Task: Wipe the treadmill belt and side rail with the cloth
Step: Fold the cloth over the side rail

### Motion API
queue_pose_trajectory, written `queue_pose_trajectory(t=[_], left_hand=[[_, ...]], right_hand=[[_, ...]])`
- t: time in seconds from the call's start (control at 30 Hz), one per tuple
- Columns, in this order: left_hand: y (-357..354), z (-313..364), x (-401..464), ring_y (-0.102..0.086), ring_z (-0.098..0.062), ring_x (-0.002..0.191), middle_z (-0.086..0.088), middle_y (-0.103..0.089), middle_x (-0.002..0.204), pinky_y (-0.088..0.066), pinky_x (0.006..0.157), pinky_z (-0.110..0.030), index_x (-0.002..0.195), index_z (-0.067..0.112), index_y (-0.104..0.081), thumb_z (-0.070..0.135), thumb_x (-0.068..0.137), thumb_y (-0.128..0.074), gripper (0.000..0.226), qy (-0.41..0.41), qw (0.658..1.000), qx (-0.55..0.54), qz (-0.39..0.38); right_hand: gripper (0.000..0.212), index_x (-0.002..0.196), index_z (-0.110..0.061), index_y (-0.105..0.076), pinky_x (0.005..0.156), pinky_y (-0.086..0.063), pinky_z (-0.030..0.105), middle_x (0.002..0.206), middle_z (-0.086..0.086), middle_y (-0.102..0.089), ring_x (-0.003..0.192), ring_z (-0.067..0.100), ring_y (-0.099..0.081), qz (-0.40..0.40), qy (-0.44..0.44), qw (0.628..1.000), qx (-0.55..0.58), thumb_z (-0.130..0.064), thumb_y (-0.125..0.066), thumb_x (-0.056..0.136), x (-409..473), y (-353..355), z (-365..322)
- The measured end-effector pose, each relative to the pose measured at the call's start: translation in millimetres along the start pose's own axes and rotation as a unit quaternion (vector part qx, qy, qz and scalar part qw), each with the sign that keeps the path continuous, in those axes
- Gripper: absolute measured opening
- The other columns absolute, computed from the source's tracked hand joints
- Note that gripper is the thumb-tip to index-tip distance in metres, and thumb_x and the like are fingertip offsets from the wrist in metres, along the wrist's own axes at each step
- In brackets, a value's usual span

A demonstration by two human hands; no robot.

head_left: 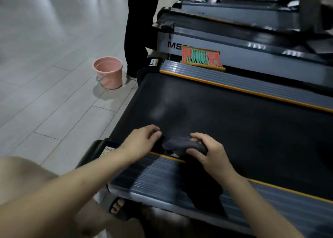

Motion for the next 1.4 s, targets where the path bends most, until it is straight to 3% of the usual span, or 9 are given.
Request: queue_pose_trajectory(t=[0.17,0.27,0.4,0.53,0.7,0.87,1.03,1.23,1.4], left_hand=[[-58.3,47.6,-51.7,-0.063,-0.001,0.112,0.014,-0.070,0.116,-0.048,0.101,-0.027,0.124,0.029,-0.065,0.057,0.086,-0.059,0.047,-0.031,0.975,-0.219,0.006],[-57.8,63.6,-60.2,-0.067,-0.006,0.109,0.008,-0.073,0.112,-0.051,0.099,-0.029,0.126,0.023,-0.064,0.030,0.090,-0.072,0.038,-0.063,0.969,-0.238,-0.008],[-49.4,75.8,-66.5,-0.068,0.000,0.097,0.012,-0.075,0.099,-0.051,0.093,-0.022,0.124,0.027,-0.067,0.026,0.083,-0.083,0.044,-0.068,0.980,-0.185,-0.011],[-43.3,99.5,-71.8,-0.065,0.003,0.084,0.019,-0.073,0.087,-0.051,0.082,-0.022,0.104,0.030,-0.076,0.028,0.083,-0.082,0.022,-0.120,0.988,-0.097,0.017],[-36.5,124.1,-81.3,-0.063,0.010,0.085,0.025,-0.068,0.086,-0.045,0.075,-0.006,0.101,0.021,-0.076,0.013,0.088,-0.076,0.015,-0.205,0.976,-0.067,0.027],[-34.8,124.7,-90.8,-0.066,-0.003,0.098,0.015,-0.071,0.098,-0.050,0.090,-0.021,0.101,0.021,-0.075,0.013,0.088,-0.076,0.014,-0.275,0.960,-0.035,0.030],[-25.9,111.9,-94.2,-0.064,0.000,0.100,0.015,-0.069,0.101,-0.049,0.090,-0.020,0.108,0.021,-0.072,0.016,0.089,-0.076,0.020,-0.250,0.966,-0.031,0.060],[-31.0,78.9,-82.6,-0.054,-0.001,0.103,0.014,-0.055,0.104,-0.046,0.095,-0.027,0.139,0.042,-0.053,0.041,0.092,-0.069,0.049,-0.139,0.990,0.025,-0.027],[-35.9,77.6,-80.2,-0.054,0.000,0.114,0.021,-0.056,0.115,-0.044,0.099,-0.029,0.126,0.044,-0.060,0.048,0.087,-0.071,0.040,-0.179,0.982,-0.025,-0.056]], right_hand=[[0.026,0.108,-0.007,-0.067,0.092,-0.048,0.029,0.108,0.002,-0.061,0.103,0.013,-0.060,0.037,0.084,0.996,-0.021,-0.019,-0.077,0.087,-37.2,11.0,-16.7],[0.023,0.104,-0.003,-0.065,0.093,-0.047,0.028,0.108,0.005,-0.057,0.104,0.018,-0.057,0.053,0.124,0.990,-0.037,-0.012,-0.077,0.085,-58.4,20.4,-25.5],[0.018,0.098,-0.001,-0.066,0.089,-0.050,0.034,0.105,0.006,-0.057,0.100,0.021,-0.057,0.099,0.150,0.982,-0.064,-0.004,-0.077,0.083,-81.7,27.6,-35.5],[0.020,0.097,-0.004,-0.066,0.086,-0.050,0.033,0.103,0.004,-0.057,0.096,0.021,-0.058,0.100,0.164,0.979,-0.067,-0.010,-0.079,0.084,-91.1,33.0,-39.4],[0.034,0.120,-0.023,-0.058,0.087,-0.050,0.028,0.113,-0.011,-0.056,0.106,0.011,-0.058,0.101,-0.027,0.993,0.052,-0.025,-0.073,0.090,-98.9,46.7,-23.3],[0.052,0.141,-0.041,-0.044,0.105,-0.043,0.029,0.137,-0.015,-0.055,0.128,-0.002,-0.048,0.026,-0.191,0.964,0.185,-0.039,-0.065,0.094,-101.7,30.4,-7.4],[0.007,0.102,-0.027,-0.068,0.097,-0.054,0.046,0.102,-0.004,-0.074,0.103,0.011,-0.068,0.054,-0.189,0.942,0.271,-0.025,-0.065,0.096,-95.2,31.4,-23.2],[0.010,0.104,-0.028,-0.067,0.088,-0.058,0.043,0.097,-0.001,-0.074,0.096,0.013,-0.070,0.022,-0.166,0.951,0.261,-0.024,-0.060,0.099,-88.0,23.9,-45.3],[0.008,0.099,-0.029,-0.071,0.071,-0.053,0.032,0.076,-0.004,-0.067,0.072,0.002,-0.059,0.014,-0.129,0.967,0.219,-0.028,-0.064,0.095,-80.7,19.3,-53.7]])
Point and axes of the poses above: each hand's wrist, its own x-axis towards the middle knuckle, its own y-axis out of the back of the hand, z = x × y, the point moved 5 cm from there along x, towards the middle knuckle
